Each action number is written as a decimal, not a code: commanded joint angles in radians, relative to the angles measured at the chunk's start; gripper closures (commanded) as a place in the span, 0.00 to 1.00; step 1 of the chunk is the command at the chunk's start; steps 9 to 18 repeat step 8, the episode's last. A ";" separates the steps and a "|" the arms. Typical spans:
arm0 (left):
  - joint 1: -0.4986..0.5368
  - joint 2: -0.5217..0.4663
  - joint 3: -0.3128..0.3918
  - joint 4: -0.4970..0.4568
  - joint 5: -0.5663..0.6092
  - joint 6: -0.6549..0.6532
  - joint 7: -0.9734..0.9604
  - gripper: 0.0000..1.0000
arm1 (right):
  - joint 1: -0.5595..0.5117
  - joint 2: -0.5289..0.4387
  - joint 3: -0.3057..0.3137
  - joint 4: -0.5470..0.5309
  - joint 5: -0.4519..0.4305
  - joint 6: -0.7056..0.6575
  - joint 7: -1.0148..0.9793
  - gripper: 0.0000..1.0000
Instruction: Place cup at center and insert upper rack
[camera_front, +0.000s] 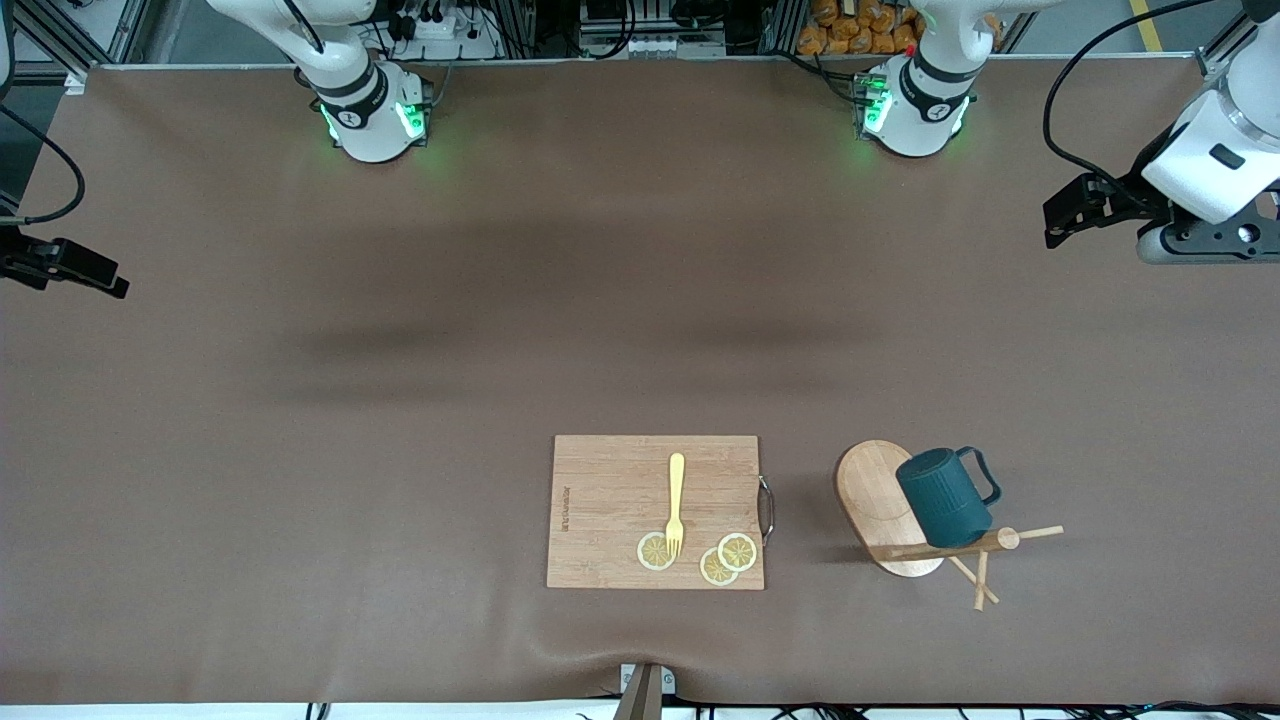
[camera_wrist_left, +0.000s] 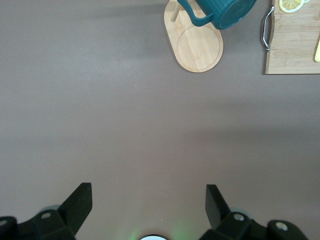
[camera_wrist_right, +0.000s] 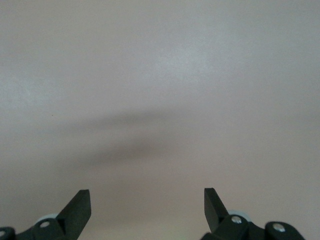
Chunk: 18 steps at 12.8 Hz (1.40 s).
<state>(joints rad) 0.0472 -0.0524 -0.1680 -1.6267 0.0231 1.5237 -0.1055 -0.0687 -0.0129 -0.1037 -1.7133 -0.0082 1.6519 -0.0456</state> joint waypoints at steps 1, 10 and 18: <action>0.005 -0.004 -0.004 -0.010 0.006 0.010 -0.034 0.00 | -0.013 -0.016 0.012 -0.005 -0.004 -0.011 0.006 0.00; 0.011 0.016 -0.002 -0.012 0.005 0.010 -0.080 0.00 | 0.007 -0.012 0.013 -0.002 -0.003 -0.021 0.007 0.00; 0.011 0.016 -0.002 -0.012 0.005 0.010 -0.080 0.00 | 0.007 -0.012 0.013 -0.002 -0.003 -0.021 0.007 0.00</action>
